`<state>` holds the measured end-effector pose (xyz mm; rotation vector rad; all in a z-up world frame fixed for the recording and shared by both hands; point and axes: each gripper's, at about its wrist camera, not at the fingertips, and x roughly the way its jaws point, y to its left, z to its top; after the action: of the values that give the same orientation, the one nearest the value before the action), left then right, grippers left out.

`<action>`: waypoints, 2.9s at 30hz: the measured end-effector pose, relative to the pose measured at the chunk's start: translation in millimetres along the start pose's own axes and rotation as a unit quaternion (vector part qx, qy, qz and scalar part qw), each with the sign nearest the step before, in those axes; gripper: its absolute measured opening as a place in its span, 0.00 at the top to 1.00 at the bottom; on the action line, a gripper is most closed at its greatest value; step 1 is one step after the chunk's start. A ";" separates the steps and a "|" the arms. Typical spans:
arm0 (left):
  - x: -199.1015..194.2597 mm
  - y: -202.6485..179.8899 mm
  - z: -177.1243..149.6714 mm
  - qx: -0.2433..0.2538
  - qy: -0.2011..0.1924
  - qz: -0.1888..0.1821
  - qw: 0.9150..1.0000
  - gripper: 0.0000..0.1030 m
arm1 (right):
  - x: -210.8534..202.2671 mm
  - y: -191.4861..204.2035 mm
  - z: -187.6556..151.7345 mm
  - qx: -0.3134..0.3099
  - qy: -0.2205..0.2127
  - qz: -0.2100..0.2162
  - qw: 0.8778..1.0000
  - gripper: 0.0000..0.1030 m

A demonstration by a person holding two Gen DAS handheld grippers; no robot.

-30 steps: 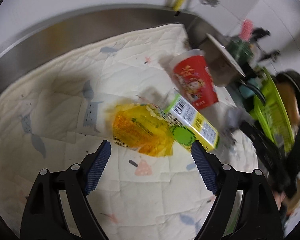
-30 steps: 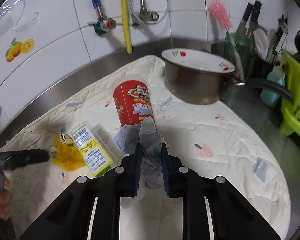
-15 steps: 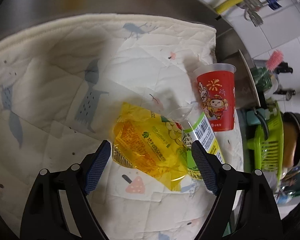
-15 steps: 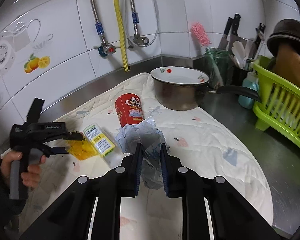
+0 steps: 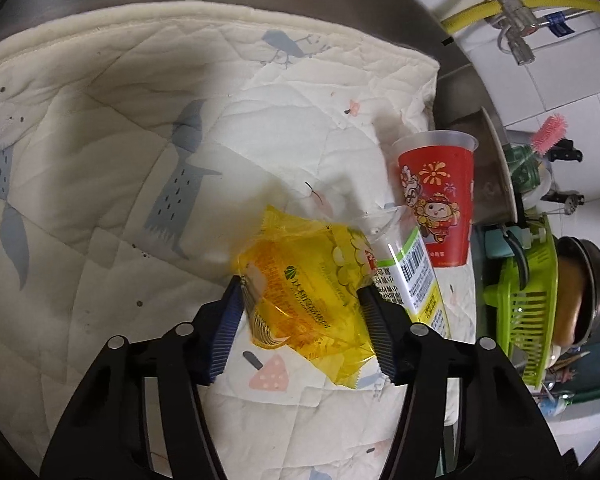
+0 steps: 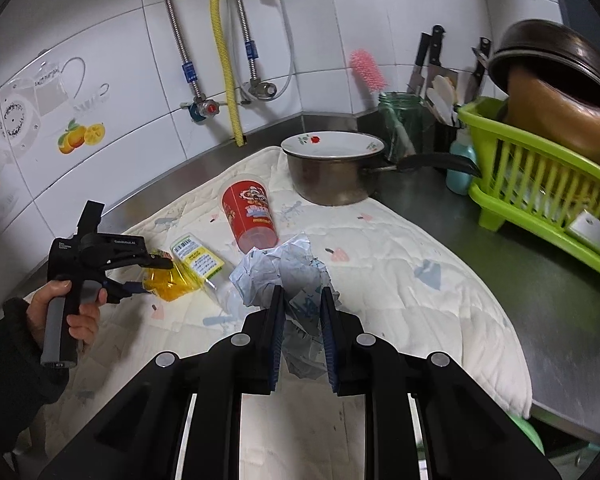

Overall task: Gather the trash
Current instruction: 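Pinch the yellow snack bag with the left gripper and carry both items to the basket, then open both grippers to drop the tissue and snack bag into the green basket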

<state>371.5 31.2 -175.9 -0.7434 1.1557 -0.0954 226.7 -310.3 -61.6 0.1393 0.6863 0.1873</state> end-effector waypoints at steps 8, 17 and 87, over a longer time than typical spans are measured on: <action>-14.2 8.2 -3.1 0.009 -0.003 -0.007 1.000 0.58 | -23.0 -11.7 -28.2 0.025 0.006 -0.021 0.999 0.83; -29.6 4.2 -14.4 0.030 -0.010 -0.017 0.999 0.69 | -58.6 -29.7 -52.1 0.056 -0.002 -0.053 0.997 0.83; 6.2 -241.5 -333.9 0.380 0.201 -0.144 0.891 0.34 | -214.8 -117.1 -166.8 0.188 -0.025 -0.172 0.967 0.30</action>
<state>161.0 -316.5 -107.1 -0.1785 1.2554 -0.9380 -28.1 -459.9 -79.2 0.3839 0.6792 -0.2829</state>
